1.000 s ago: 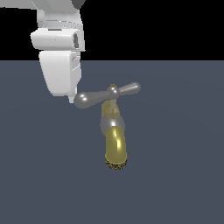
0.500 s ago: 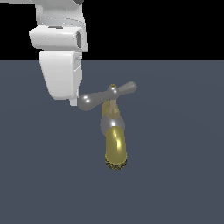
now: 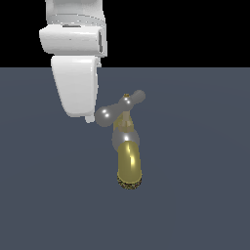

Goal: Turn on the faucet by rotating a designated handle.

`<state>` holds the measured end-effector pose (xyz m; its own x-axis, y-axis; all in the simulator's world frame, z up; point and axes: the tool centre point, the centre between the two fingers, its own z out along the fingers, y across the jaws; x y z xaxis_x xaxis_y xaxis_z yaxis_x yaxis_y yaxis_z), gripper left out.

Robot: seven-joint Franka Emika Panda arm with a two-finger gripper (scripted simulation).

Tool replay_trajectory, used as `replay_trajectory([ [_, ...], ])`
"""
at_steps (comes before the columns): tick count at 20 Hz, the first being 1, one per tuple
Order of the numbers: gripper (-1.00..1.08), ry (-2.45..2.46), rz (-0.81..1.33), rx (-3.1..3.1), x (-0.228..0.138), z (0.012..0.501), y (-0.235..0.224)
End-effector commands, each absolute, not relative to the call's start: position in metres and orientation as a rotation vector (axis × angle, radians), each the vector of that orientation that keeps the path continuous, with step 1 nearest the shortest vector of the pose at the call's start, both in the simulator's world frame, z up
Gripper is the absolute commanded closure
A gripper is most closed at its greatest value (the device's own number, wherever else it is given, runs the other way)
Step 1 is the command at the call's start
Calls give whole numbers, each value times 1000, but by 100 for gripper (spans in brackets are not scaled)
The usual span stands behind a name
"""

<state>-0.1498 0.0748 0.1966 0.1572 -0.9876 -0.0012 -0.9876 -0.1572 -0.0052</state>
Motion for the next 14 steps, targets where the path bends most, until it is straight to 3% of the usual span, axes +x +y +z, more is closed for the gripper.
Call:
replay_trajectory([
  [1,108,2064,-1,-2366,-156,196,59],
  [14,108,2046,-3,-2382,-173,196,33],
])
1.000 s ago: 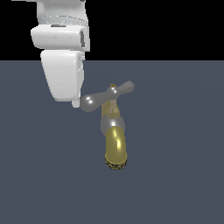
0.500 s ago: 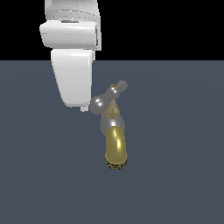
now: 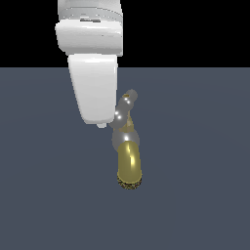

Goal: Turn on the faucet by rotating a designated handle.

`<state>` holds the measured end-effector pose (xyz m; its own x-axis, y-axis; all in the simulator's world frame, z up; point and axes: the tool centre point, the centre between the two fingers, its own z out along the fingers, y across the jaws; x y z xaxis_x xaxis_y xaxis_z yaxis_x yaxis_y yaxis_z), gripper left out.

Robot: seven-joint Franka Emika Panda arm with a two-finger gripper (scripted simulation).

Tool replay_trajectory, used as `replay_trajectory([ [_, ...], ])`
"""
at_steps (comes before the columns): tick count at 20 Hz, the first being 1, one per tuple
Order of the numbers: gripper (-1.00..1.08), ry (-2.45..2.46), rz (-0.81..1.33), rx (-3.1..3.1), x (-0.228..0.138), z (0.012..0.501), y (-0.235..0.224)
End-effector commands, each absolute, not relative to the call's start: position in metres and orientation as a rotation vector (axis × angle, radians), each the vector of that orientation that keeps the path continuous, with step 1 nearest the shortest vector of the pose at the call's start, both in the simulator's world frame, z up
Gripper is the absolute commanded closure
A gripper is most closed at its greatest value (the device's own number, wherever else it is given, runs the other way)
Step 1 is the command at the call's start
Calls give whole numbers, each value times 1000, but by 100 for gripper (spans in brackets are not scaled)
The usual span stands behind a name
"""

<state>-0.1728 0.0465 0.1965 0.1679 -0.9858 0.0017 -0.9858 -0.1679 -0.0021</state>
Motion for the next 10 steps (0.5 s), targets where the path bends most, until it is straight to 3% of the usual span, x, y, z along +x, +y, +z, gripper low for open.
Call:
replay_trajectory([
  [1,108,2048,-3,-2381,-173,196,28],
  [10,108,2059,-1,-2373,-173,196,-20],
])
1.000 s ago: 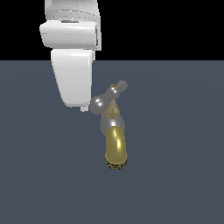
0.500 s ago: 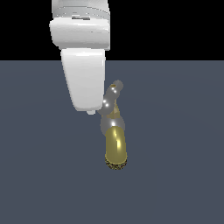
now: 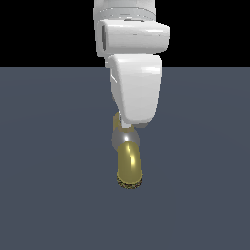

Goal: Turn on the faucet by rotating a designated handle.

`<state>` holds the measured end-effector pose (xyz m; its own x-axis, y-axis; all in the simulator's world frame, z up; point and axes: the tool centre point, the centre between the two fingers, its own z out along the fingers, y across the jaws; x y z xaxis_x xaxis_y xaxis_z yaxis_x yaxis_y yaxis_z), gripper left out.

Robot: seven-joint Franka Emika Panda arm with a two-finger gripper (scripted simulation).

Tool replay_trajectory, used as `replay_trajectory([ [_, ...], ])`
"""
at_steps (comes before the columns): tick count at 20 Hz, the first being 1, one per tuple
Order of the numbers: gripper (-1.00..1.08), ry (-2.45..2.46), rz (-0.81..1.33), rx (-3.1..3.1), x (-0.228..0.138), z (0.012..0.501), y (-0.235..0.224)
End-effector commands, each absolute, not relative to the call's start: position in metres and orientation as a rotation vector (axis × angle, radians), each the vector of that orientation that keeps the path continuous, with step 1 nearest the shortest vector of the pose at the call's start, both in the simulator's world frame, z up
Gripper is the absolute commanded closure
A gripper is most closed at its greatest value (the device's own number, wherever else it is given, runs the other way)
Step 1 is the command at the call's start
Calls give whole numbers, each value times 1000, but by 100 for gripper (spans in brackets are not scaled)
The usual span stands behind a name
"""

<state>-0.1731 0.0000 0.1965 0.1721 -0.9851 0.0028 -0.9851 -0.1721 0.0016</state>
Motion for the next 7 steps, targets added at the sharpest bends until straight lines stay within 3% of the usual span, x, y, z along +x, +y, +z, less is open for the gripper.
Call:
replay_trajectory([
  [1,108,-2060,1,2372,-173,196,-26],
  [7,108,-2066,0,2367,-173,196,-53],
])
